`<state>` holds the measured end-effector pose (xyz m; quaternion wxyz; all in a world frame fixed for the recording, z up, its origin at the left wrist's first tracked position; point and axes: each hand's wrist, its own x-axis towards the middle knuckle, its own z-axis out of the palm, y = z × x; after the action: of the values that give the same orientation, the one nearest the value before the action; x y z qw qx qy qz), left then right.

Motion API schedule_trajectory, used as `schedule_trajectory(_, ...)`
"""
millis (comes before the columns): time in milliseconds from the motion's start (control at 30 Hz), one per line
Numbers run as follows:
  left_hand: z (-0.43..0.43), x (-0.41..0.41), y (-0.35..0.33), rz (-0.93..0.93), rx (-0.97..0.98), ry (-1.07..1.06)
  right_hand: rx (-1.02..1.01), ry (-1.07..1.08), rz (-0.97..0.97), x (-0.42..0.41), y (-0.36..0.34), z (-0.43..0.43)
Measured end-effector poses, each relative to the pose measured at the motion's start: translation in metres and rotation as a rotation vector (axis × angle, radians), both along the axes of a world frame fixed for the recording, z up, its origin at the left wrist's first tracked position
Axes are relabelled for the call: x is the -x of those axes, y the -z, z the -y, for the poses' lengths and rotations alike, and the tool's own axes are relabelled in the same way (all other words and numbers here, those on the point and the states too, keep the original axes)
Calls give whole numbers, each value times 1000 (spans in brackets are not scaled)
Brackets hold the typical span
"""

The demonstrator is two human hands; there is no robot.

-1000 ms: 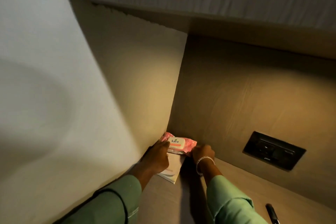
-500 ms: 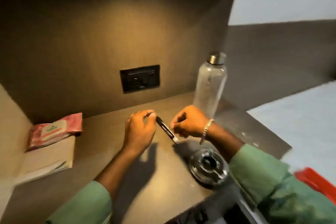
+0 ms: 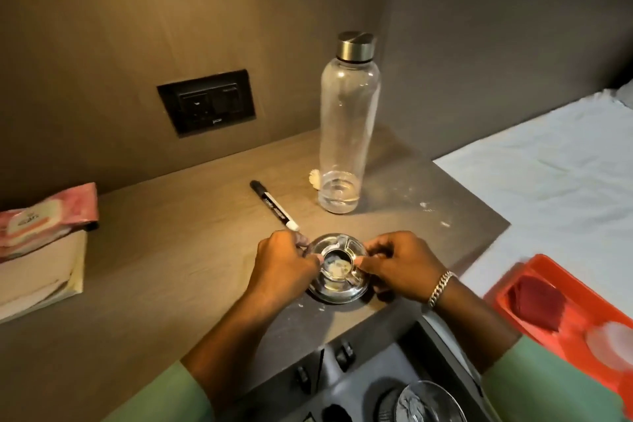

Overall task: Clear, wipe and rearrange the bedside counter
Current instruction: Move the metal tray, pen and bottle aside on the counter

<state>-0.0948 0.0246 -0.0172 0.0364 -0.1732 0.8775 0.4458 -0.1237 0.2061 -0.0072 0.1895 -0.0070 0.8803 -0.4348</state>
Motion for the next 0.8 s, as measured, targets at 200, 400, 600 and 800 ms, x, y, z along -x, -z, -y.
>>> schedule_trajectory(200,88,-33,0,-130,-99,-467,238,-118,99,17,-1,100)
schedule_trajectory(400,207,-90,-7,-255,41,-953,429,-340,293,1,0,270)
schedule_trajectory(600,268,-113,-17,-235,295,-1033,412,-405,277,-20,2,378)
schedule_trajectory(800,258,-102,-4,-187,421,-933,311,-418,118,-10,2,375)
